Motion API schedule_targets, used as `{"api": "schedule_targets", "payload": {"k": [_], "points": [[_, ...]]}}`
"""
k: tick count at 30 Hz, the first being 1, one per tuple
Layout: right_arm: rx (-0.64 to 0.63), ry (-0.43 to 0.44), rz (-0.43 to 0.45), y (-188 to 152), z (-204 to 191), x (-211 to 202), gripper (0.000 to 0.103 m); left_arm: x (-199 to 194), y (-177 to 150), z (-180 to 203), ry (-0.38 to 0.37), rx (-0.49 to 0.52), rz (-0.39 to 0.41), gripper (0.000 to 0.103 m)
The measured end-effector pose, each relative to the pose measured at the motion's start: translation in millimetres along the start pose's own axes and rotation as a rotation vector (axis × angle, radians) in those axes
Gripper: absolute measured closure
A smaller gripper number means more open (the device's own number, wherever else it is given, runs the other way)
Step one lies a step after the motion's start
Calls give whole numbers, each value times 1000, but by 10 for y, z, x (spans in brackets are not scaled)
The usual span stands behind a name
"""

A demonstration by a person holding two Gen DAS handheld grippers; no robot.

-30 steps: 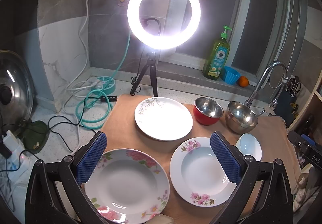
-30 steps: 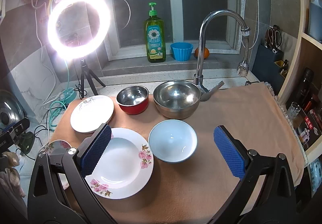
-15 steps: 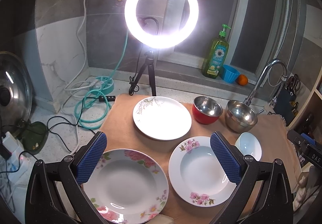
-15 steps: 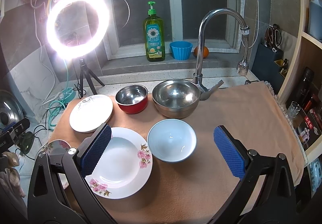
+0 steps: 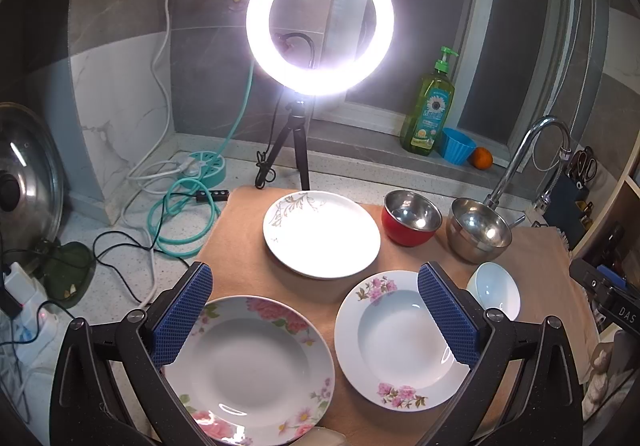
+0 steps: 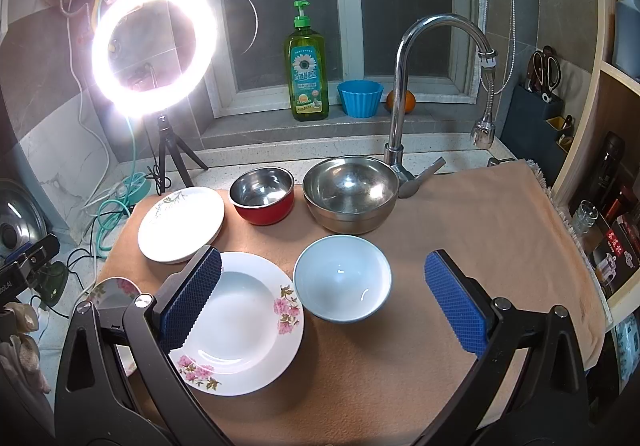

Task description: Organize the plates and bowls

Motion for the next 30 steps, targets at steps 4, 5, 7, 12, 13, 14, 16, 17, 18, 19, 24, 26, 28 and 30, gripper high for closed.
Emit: {"api": "schedule_targets", "payload": {"k": [4,5,7,12,13,14,16,17,18,19,24,26,28,30], "points": [[0,1,-1,-4,1,5,0,-3,1,2,0,1,1,1],[1,1,-1,-5,2,5,0,-3,0,3,-1,1,1,1],[-1,2,-3,-7,0,7,0,-3,0,3,1,2,1,1],[0,2,-1,-10,7,10,0,-2,-1,5,0,2,1,1],[-1,2,-2,-11,5,12,0,-3,-1,4,1,3,1,1],[-2,2,-3,-12,2,14,0,-2,0,2,0,2,1,1],[-2,2,-4,-14,8,13,0,-3,-3,4,0,1,1,1],[-1,2,-4,-14,7,15,0,-4,-3,4,0,1,2,1],[-1,2,-4,-14,9,17,0,-2,-2,5,0,1,1,1],[-1,2,-4,-15,10,17,0,0,-2,7,-1,1,1,1],[2,2,-6,-21,7,15,0,1,-23,9,-2,2,0,1],[1,1,-5,-20,2,12,0,0,-23,11,-1,3,1,1],[1,1,-5,-18,9,21,0,4,-27,12,-2,4,-1,1],[1,2,-8,-19,6,25,0,4,-32,14,-3,4,-2,1]]}}
Point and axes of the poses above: each gripper's, at about its wrist camera, not at the fingertips, and x roughly the way its jaws point, z to its right, y to its top, the point moved 8 cm from there along x, roughly the way its jaws point, and after that the axes turned 4 degrees about -z, right-handed, at the moved point
